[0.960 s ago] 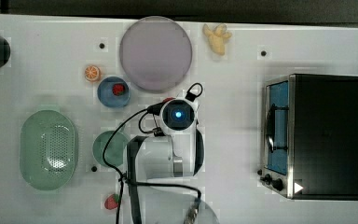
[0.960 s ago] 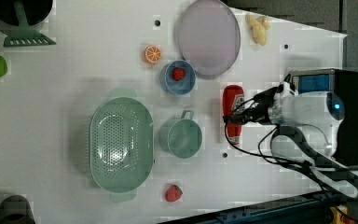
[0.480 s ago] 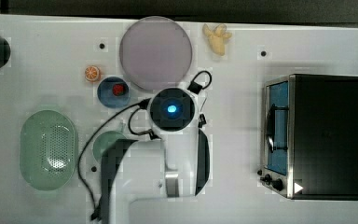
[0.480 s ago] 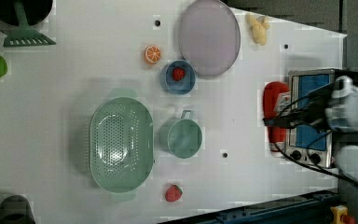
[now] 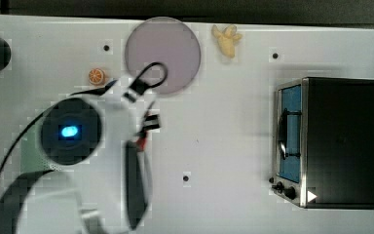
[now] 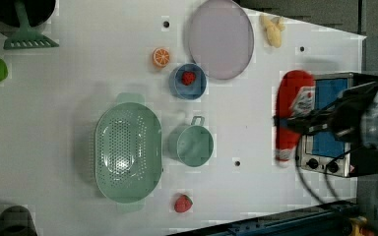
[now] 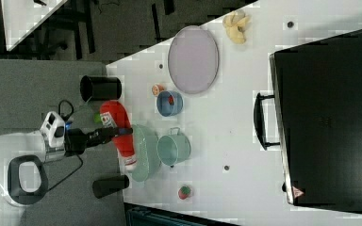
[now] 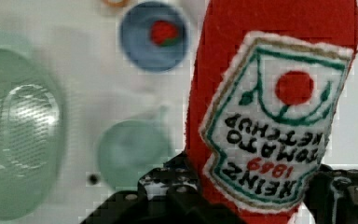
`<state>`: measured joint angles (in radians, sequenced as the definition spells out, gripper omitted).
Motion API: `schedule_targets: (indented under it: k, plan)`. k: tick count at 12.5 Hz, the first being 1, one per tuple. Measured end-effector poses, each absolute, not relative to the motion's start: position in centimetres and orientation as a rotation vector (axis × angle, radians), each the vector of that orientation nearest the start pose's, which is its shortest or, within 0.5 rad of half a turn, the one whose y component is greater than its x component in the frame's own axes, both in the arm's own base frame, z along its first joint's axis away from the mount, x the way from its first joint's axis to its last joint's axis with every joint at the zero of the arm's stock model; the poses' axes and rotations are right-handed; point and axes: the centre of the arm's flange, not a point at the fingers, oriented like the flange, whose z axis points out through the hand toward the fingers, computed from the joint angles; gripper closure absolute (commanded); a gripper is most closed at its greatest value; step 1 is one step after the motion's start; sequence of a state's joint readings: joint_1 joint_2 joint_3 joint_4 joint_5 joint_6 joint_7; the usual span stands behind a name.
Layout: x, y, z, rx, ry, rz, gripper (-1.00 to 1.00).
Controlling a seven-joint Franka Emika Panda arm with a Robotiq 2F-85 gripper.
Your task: Pick Ketchup from the table and place it in strainer.
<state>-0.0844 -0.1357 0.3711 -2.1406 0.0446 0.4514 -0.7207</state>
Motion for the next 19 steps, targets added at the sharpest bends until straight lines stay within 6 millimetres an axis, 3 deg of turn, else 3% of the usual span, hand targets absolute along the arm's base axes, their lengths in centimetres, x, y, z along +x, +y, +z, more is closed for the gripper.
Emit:
schedule_targets:
  k: [2, 5, 7, 9, 11, 14, 15, 17, 19]
  plan:
    - [47.3, 21.0, 43.7, -3.132, -0.268, 0.046, -0.22]
    - [44.7, 30.3, 38.8, -3.078, -0.194, 0.073, -0.22]
    - [43.1, 34.6, 35.3, -3.016, -0.094, 0.106, -0.22]
    - [42.3, 37.2, 32.1, -2.956, 0.013, 0.144, -0.22]
    - [42.1, 38.4, 28.6, -2.9, 0.094, 0.177, -0.31]
    - [42.3, 38.9, 23.7, -2.856, 0.146, 0.223, -0.95]
    - [42.3, 38.7, 22.4, -2.848, 0.172, 0.246, -1.0]
    - [42.3, 37.5, 21.1, -2.865, 0.222, 0.273, -1.0]
    - [42.8, 36.2, 22.2, -2.89, 0.302, 0.238, -1.0]
